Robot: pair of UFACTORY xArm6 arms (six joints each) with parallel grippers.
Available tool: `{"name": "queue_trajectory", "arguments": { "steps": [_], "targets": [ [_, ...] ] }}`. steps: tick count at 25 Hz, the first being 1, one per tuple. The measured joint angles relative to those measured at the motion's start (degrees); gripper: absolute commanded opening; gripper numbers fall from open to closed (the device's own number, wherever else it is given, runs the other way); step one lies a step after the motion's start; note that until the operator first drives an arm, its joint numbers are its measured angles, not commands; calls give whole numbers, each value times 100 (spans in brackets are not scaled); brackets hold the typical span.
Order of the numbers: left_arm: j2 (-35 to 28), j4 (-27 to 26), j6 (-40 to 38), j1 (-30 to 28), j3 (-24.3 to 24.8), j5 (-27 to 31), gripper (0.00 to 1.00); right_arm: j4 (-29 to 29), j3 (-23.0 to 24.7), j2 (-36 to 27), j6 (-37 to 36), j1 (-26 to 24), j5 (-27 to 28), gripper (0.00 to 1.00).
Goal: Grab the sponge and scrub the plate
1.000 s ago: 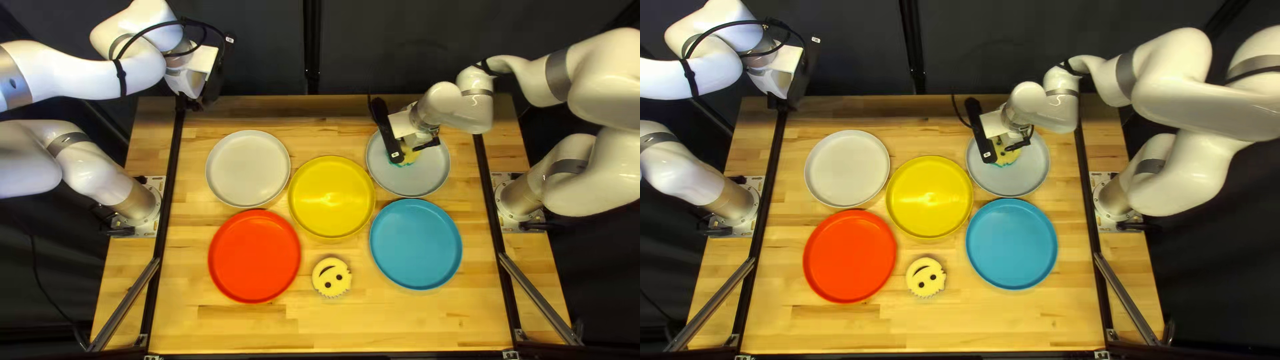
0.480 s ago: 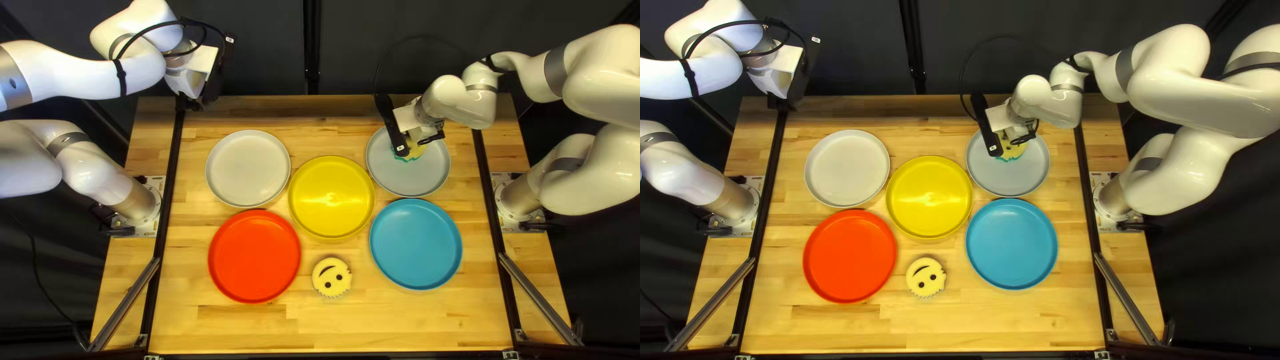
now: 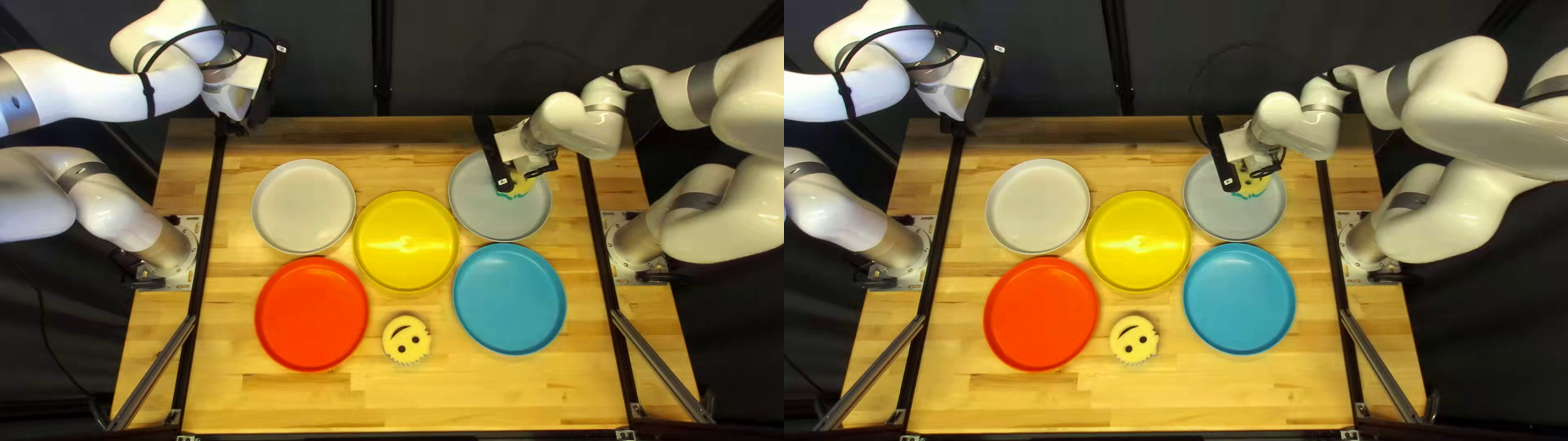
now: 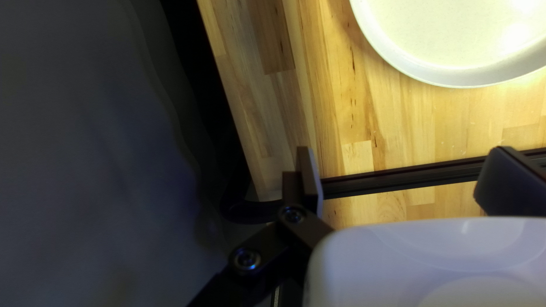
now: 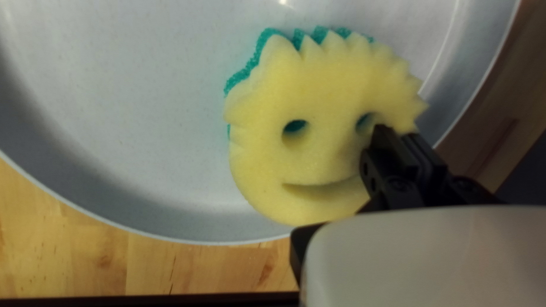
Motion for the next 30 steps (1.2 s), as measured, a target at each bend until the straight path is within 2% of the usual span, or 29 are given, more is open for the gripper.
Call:
{"name": "queue_trajectory", "arguments": {
  "steps": [6,10,26,30],
  "targets": [
    [0,0,0,0,0,0,100,-29,-442,405,160,324,5,0],
    [0,0,0,0,0,0,100,-45,-496,516,104,308,-93,0],
    [0,0,0,0,0,0,100,183,694,-427,-833,-877,-366,0],
    [0,0,0,0,0,0,100,247,724,-549,-790,-798,-250,0]
  ]
}}
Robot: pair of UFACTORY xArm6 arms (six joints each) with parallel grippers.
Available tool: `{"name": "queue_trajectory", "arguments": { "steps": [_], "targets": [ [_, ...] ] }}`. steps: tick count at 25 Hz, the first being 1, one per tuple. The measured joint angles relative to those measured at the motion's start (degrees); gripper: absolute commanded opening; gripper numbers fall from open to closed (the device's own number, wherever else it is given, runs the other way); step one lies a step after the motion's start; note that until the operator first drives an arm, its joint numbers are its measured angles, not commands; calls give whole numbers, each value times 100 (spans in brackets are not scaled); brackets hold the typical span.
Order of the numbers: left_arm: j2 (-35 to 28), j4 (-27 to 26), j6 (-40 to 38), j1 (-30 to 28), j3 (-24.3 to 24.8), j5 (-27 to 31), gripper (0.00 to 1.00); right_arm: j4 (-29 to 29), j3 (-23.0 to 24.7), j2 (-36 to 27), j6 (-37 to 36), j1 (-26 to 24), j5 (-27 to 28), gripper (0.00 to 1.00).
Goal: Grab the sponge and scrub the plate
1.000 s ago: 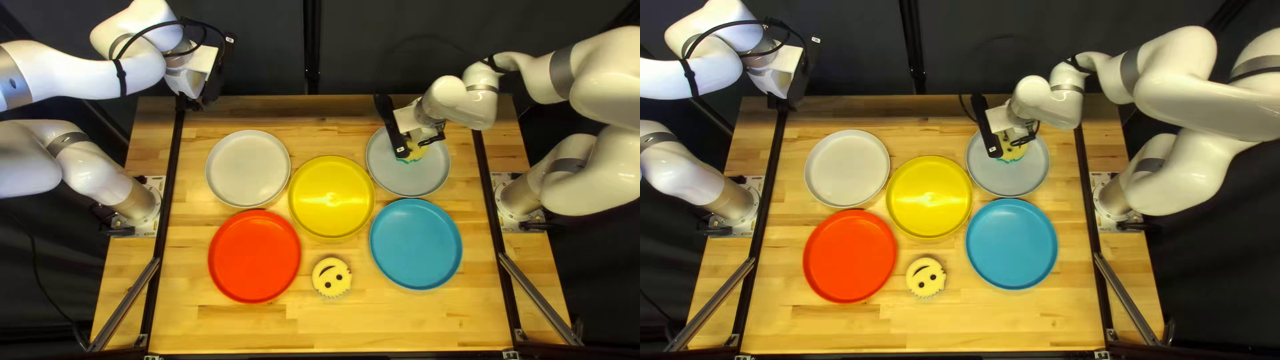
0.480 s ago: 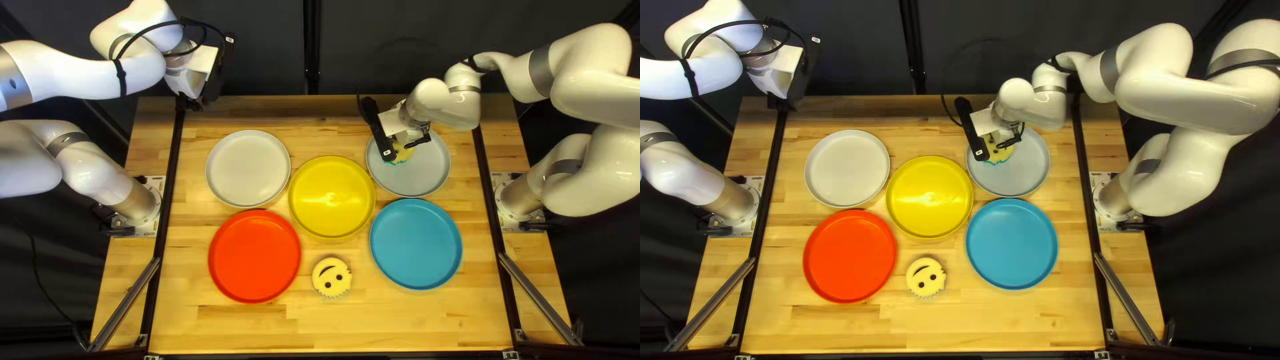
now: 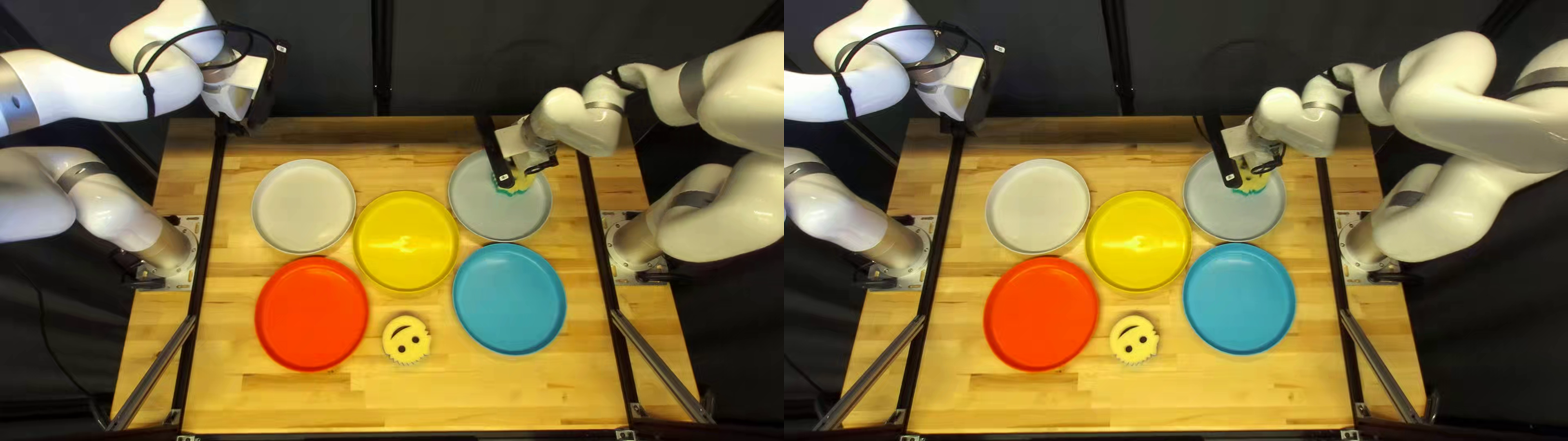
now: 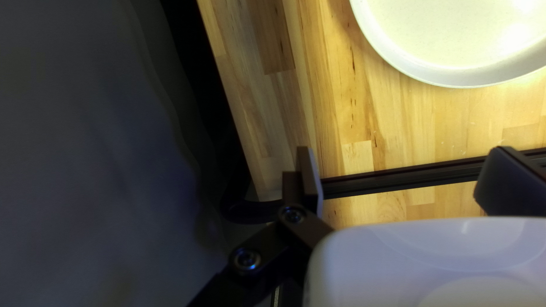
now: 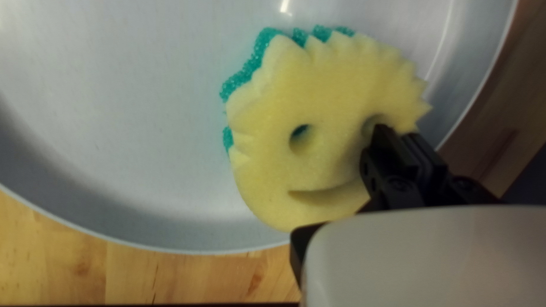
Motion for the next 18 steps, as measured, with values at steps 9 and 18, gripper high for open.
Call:
{"name": "queue_trajectory", "arguments": {
  "steps": [9,18],
  "targets": [
    [0,0,0,0,0,0,100,-143,-556,533,614,726,0,0],
    [0,0,0,0,0,0,100,-178,-859,780,853,1165,22,0]
  ]
}}
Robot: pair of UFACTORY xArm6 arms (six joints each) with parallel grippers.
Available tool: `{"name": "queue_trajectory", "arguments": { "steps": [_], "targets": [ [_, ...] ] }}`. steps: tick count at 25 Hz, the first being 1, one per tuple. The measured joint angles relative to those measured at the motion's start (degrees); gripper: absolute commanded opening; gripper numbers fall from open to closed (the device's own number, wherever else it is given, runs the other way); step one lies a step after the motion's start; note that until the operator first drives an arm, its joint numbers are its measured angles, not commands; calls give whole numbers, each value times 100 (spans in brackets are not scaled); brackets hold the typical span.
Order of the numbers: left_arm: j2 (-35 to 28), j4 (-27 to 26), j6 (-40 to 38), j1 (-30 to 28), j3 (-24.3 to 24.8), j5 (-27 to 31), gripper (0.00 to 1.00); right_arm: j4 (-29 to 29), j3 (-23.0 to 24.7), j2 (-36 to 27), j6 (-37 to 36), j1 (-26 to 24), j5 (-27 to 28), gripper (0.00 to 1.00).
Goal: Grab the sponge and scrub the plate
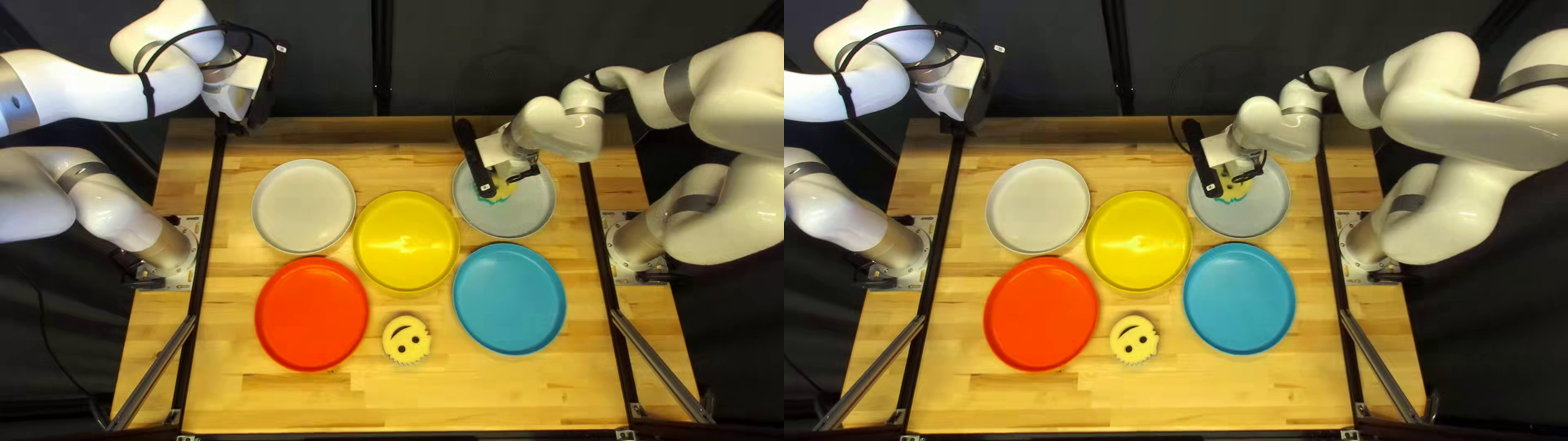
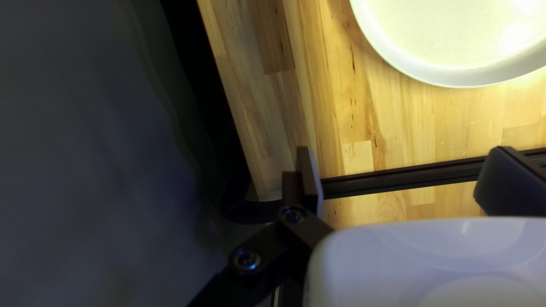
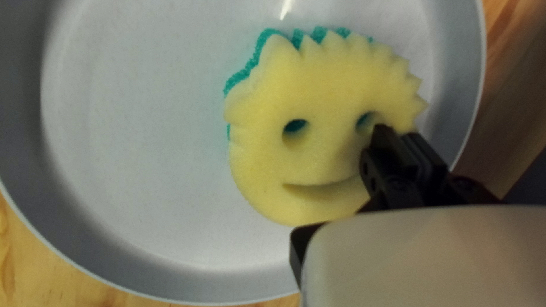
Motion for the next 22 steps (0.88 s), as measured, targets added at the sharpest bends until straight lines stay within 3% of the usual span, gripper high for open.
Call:
{"name": "queue_trajectory", "arguments": {
  "steps": [4,14,22],
  "targets": [
    [0,0,0,0,0,0,100,417,45,-201,-225,154,280,0],
    [0,0,0,0,0,0,100,1715,-545,-810,-492,1082,2060,0],
    [0,0,0,0,0,0,100,2230,-460,-1151,-468,1368,2260,0]
  ]
}}
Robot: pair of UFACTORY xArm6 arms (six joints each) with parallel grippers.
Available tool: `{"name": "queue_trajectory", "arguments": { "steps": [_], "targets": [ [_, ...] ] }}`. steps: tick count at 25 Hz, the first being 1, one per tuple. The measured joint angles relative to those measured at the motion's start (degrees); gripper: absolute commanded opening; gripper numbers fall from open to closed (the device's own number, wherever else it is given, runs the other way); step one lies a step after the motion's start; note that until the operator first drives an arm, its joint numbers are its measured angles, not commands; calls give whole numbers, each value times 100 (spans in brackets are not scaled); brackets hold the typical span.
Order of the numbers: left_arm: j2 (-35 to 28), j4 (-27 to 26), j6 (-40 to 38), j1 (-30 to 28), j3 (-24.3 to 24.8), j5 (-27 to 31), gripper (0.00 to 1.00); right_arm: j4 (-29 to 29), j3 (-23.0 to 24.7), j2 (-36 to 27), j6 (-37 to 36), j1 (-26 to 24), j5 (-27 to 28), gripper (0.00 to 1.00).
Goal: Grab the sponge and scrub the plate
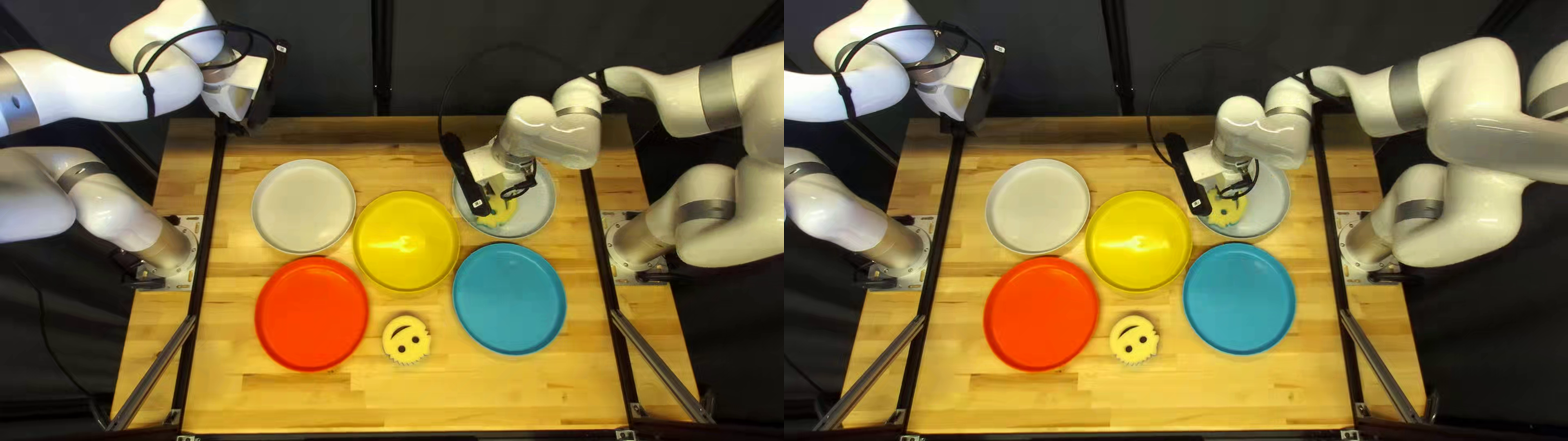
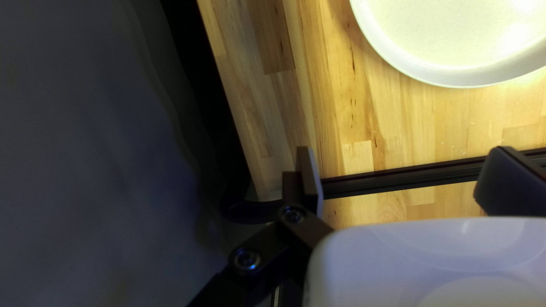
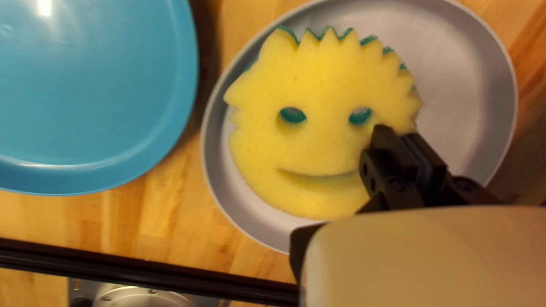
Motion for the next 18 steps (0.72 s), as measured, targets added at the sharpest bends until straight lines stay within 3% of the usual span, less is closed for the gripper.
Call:
{"name": "queue_trajectory", "arguments": {
  "steps": [10,18],
  "targets": [
    [0,0,0,0,0,0,100,-91,66,-15,221,117,-32,0],
    [0,0,0,0,0,0,100,-660,145,-21,1948,1322,45,0]
  ]
}}
